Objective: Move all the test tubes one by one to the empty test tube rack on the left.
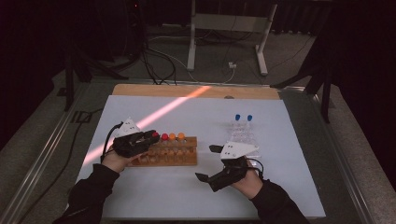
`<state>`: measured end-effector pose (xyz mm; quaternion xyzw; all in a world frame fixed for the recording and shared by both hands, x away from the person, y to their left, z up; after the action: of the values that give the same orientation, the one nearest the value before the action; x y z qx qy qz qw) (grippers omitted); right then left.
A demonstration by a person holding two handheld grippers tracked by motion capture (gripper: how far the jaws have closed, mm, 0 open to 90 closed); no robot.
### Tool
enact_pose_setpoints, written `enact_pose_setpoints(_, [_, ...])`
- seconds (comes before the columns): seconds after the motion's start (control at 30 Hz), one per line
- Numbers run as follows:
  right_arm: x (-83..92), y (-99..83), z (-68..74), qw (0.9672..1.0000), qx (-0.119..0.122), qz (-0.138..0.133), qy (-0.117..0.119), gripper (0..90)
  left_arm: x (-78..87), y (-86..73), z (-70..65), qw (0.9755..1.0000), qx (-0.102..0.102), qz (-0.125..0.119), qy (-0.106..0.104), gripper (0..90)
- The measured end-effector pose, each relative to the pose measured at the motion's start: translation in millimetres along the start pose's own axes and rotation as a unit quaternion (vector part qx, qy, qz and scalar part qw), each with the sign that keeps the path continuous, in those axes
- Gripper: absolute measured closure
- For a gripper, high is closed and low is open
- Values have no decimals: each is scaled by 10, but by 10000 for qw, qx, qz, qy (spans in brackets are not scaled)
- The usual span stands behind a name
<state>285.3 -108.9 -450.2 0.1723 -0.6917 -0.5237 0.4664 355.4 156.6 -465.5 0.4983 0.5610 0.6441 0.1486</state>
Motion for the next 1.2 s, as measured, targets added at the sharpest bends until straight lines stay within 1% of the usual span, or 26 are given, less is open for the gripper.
enact_pose_setpoints(0.03, [5,2,-2,10000,15,-3,-4,0,3,2,-2,10000,-2,-2,-25,701])
enact_pose_setpoints(0.07, [8,5,-2,10000,20,-6,-11,0,7,9,-5,10000,2,-19,-21,660])
enact_pose_setpoints(0.1, [12,8,-7,10000,30,-16,-27,0,25,24,-9,10000,-35,-49,-35,614])
enact_pose_setpoints(0.13, [19,14,-17,10000,63,-39,-46,0,39,38,-20,9999,-65,-92,-82,609])
enact_pose_setpoints(0.17, [25,17,-26,9999,83,-56,-60,0,63,61,-29,9998,-104,-138,-68,575])
enact_pose_setpoints(0.23, [46,29,-58,9998,145,-105,-120,0,120,117,-49,9995,-87,-290,-135,454])
enact_pose_setpoints(0.3, [77,46,-100,9995,188,-184,-161,0,177,169,-78,9988,-117,-432,-210,384])
enact_pose_setpoints(0.4, [147,76,-204,9989,222,-297,-303,0,233,232,-142,9976,-171,-551,-372,240])
enact_pose_setpoints(0.47, [209,97,-294,9983,173,-364,-414,0,253,267,-181,9970,-157,-584,-478,159])
enact_pose_setpoints(0.5, [242,106,-345,9979,135,-392,-497,0,263,281,-204,9960,-198,-641,-586,141])
enact_pose_setpoints(0.53, [274,113,-398,9975,98,-410,-572,0,268,294,-222,9953,-214,-666,-663,89])
enact_pose_setpoints(0.57, [304,116,-456,9969,69,-397,-675,0,273,309,-238,9950,-207,-692,-689,57])
enact_pose_setpoints(0.6, [342,117,-531,9959,47,-375,-818,0,279,315,-249,9943,-232,-721,-746,38])
enact_pose_setpoints(0.67, [391,108,-639,9947,-10,-335,-969,0,295,335,-273,9932,-257,-796,-810,19])
enact_pose_setpoints(0.7, [423,93,-721,9938,-107,-303,-1066,0,300,342,-283,9927,-264,-832,-829,16])
enact_pose_setpoints(0.77, [461,60,-840,9919,-211,-262,-1223,0,305,351,-298,9927,-324,-841,-799,14])
enact_pose_setpoints(0.8, [481,28,-923,9899,-251,-217,-1375,0,309,353,-302,9927,-360,-843,-782,14])
enact_pose_setpoints(0.87, [500,-23,-1038,9871,-294,-125,-1567,0,305,357,-313,9928,-410,-836,-754,14])
enact_pose_setpoints(0.9, [512,-58,-1123,9849,-391,-132,-1679,0,305,358,-316,9928,-420,-841,-741,14])
enact_pose_setpoints(0.93, [519,-80,-1168,9845,-458,-148,-1686,0,304,359,-316,9931,-439,-826,-710,14])
enact_pose_setpoints(0.97, [519,-114,-1226,9831,-542,-108,-1748,0,305,361,-320,9929,-462,-835,-715,14])
enact_pose_setpoints(1.03, [505,-188,-1333,9792,-575,1,-1948,0,307,364,-322,9928,-474,-841,-707,14])
enact_pose_setpoints(1.07, [493,-229,-1386,9772,-604,55,-2037,12,308,366,-325,9926,-476,-846,-726,14])
enact_pose_setpoints(1.13, [479,-306,-1478,9737,-726,57,-2160,111,307,367,-327,9927,-492,-834,-723,14])
enact_pose_setpoints(1.17, [473,-342,-1524,9718,-802,39,-2219,131,307,367,-329,9925,-488,-842,-740,14])
enact_pose_setpoints(1.2, [459,-376,-1562,9710,-890,57,-2218,142,305,367,-330,9926,-489,-836,-736,14])
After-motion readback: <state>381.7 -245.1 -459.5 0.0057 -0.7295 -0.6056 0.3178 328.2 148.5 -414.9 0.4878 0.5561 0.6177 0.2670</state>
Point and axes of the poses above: each handheld gripper's, and its own axes: x roughly backward along the jaws, y roughly out of its top, z roughly to its left, the point moved 5 cm from there along -x, roughly forward along the jaws, and after that the axes turned 9 degrees about -y, right-handed, at the moved point
